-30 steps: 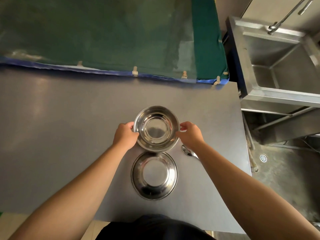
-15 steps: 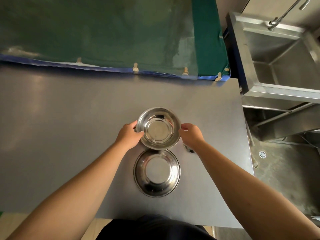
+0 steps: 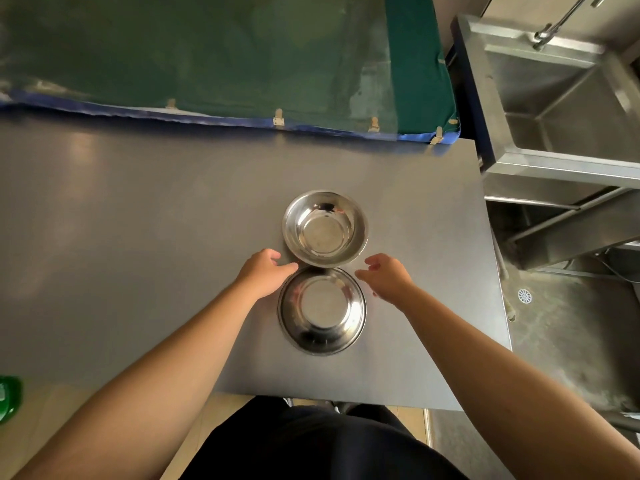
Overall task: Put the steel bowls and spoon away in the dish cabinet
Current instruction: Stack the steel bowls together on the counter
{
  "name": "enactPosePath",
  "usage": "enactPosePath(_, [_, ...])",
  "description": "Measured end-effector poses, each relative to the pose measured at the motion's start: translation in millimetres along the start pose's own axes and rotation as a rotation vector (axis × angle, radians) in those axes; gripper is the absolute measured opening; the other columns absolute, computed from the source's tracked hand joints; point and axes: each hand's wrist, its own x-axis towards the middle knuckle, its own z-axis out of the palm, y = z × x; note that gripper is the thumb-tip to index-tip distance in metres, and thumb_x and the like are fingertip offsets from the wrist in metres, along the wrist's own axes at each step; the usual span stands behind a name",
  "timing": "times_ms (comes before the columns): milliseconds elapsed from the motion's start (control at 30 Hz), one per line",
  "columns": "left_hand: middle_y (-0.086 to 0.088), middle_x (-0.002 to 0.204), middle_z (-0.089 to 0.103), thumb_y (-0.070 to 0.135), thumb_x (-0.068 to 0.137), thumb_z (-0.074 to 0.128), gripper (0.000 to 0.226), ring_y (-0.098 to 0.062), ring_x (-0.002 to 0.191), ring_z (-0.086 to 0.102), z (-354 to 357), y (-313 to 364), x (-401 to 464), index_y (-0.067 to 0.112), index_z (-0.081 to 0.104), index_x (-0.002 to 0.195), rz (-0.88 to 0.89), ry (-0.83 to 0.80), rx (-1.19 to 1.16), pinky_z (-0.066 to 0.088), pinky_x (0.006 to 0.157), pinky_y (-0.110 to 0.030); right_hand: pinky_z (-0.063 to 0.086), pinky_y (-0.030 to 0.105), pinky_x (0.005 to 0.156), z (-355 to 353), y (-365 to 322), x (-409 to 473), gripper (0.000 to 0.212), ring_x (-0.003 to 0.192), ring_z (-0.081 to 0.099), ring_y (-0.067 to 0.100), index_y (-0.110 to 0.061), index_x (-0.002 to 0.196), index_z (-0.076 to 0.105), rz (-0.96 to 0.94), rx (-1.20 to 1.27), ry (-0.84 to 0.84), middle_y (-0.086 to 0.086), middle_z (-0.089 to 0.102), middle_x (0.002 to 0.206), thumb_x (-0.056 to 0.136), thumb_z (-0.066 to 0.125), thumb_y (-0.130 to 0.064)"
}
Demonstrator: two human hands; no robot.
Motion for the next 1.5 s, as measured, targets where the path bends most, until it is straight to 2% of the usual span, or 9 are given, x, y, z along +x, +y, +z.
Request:
enactPosePath(167, [-0.005,0.142,0.054,0.058,0.071,0.075,0.087,-0.025,0.123,0.056,6,-17,-16,0.015,0.048,0.142,-0.046,-0.059,0.008,0.046,0.104,-0.039,0.057,0.047,0.091,16,14,-19,0.077,0.108,0.063,0.027,-0.013,0.134,0.056,0.058,0.045,-0.054,0.007,0.061,0.127,0.070,0.085,-0.044])
enactPosePath(300, [-0.005,0.136,0.053,0.052,0.073,0.078,0.089,-0.024,0.111,0.057,14,-25,-29,0.013,0.043,0.145,-0.097,-0.112,-0.054,0.055,0.091,-0.039,0.062,0.047,0.081,27,20,-32,0.073,0.083,0.062,0.020,-0.012,0.131,0.055,0.133,0.095,-0.063,0.003,0.059,0.099,0.071,0.088,-0.040])
enactPosePath(467, [-0.004,0.114,0.057,0.037,0.081,0.078,0.033,-0.024,0.109,0.058,27,-31,-36,0.020,0.054,0.095,-0.115,-0.142,-0.208,0.053,0.098,-0.044,0.064,0.039,0.069,41,29,-40,0.067,0.103,0.068,0.025,-0.012,0.124,0.056,0.213,0.281,-0.108,0.010,0.065,0.118,0.069,0.089,-0.031])
enactPosePath(633, [-0.004,0.124,0.057,0.037,0.079,0.079,0.061,-0.021,0.109,0.059,37,-34,-40,0.016,0.050,0.129,-0.149,-0.111,-0.262,0.054,0.091,-0.039,0.062,0.036,0.067,37,32,-43,0.072,0.096,0.068,0.023,-0.014,0.124,0.046,0.237,0.446,-0.149,0.009,0.062,0.117,0.068,0.091,-0.026])
enactPosePath(733, [-0.004,0.134,0.053,0.042,0.075,0.081,0.085,-0.020,0.111,0.057,45,-36,-45,0.014,0.040,0.144,-0.194,-0.077,-0.312,0.054,0.086,-0.037,0.062,0.034,0.070,34,41,-40,0.060,0.085,0.066,0.021,-0.002,0.114,0.065,0.246,0.462,-0.227,0.009,0.069,0.105,0.067,0.091,-0.029])
enactPosePath(833, [-0.003,0.128,0.061,0.055,0.066,0.080,0.081,-0.020,0.106,0.062,50,-38,-51,0.017,0.051,0.132,-0.240,-0.079,-0.391,0.054,0.085,-0.036,0.061,0.034,0.077,30,49,-45,0.040,0.083,0.065,0.021,-0.002,0.106,0.072,0.224,0.501,-0.274,0.009,0.070,0.098,0.077,0.086,-0.025])
enactPosePath(1100, [-0.003,0.110,0.072,0.070,0.076,0.063,0.059,-0.021,0.101,0.066,39,-50,-76,0.023,0.067,0.110,-0.341,-0.052,-0.645,0.054,0.073,-0.035,0.062,0.043,0.079,36,38,-63,0.003,0.071,0.064,0.027,-0.004,0.090,0.071,0.034,0.580,-0.205,0.015,0.068,0.083,0.088,0.070,-0.002])
enactPosePath(1367, [-0.009,0.122,0.058,0.067,0.087,0.055,0.064,-0.030,0.105,0.063,-1,-70,-99,0.017,0.056,0.127,-0.329,0.118,-0.983,0.054,0.092,-0.050,0.063,0.040,0.077,40,-23,-95,0.014,0.064,0.064,0.023,-0.003,0.103,0.072,-0.278,0.482,-0.233,0.010,0.065,0.072,0.092,0.063,-0.002])
enactPosePath(1500, [-0.009,0.106,0.060,0.055,0.091,0.059,0.046,-0.033,0.107,0.061,-27,-79,-109,0.015,0.054,0.113,-0.315,0.231,-1.157,0.050,0.095,-0.052,0.061,0.032,0.080,42,-44,-99,0.015,0.077,0.072,0.020,-0.024,0.089,0.079,-0.470,0.292,-0.197,-0.002,0.076,0.079,0.083,0.069,-0.015])
